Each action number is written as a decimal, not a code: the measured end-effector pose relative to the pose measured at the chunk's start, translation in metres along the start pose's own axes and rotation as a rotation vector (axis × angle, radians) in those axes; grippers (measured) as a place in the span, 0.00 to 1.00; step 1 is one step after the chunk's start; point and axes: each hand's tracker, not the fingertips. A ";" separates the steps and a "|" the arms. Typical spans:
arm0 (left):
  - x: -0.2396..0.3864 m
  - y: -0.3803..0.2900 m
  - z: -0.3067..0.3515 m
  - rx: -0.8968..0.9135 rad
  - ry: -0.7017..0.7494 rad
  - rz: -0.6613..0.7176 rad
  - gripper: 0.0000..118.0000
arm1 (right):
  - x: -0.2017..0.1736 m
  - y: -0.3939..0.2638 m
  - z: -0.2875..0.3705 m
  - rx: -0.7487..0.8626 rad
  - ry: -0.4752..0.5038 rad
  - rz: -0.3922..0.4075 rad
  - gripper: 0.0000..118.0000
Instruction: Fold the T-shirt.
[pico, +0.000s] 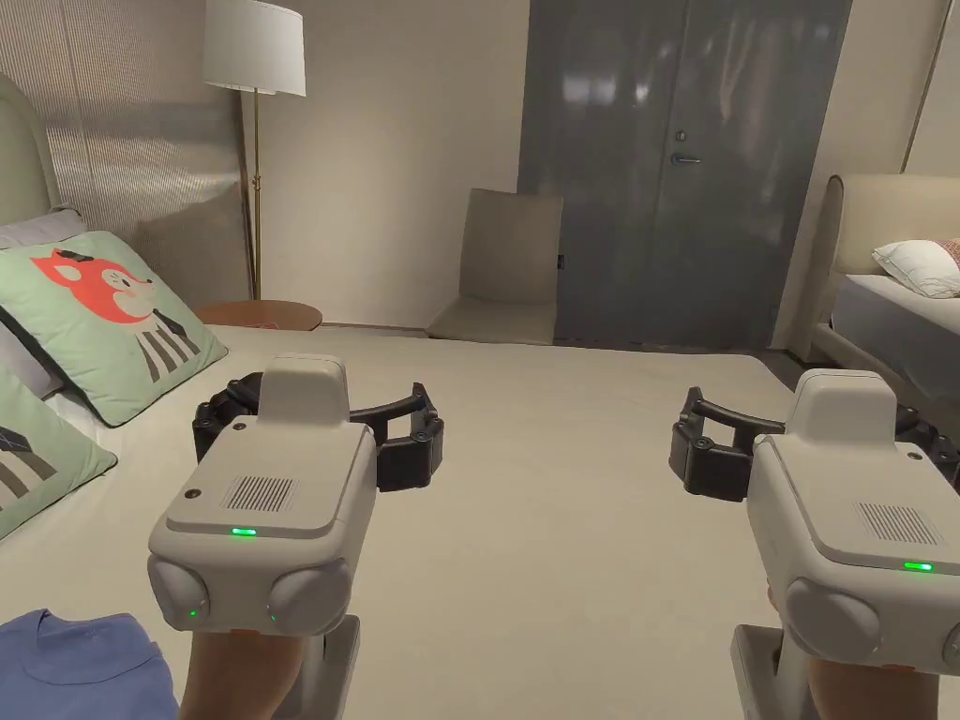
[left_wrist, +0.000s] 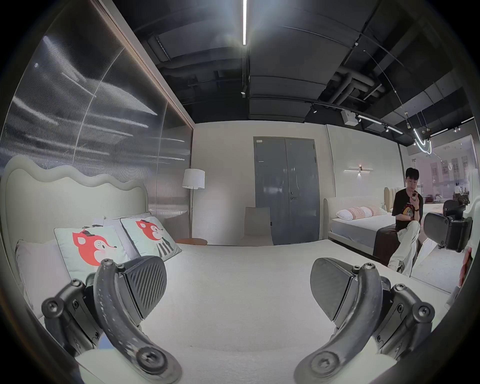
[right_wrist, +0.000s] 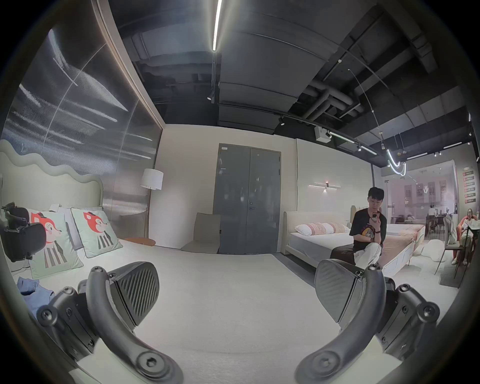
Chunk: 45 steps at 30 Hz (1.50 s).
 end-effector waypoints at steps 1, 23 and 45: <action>0.000 0.000 0.000 -0.001 0.000 0.000 0.94 | 0.000 0.000 0.000 0.001 0.002 0.002 1.00; -0.003 0.002 0.002 0.010 0.005 -0.005 0.94 | -0.003 0.002 0.001 0.008 0.009 0.004 1.00; 0.001 0.001 0.004 0.008 -0.007 -0.015 0.94 | -0.004 0.001 0.002 0.012 0.010 0.001 1.00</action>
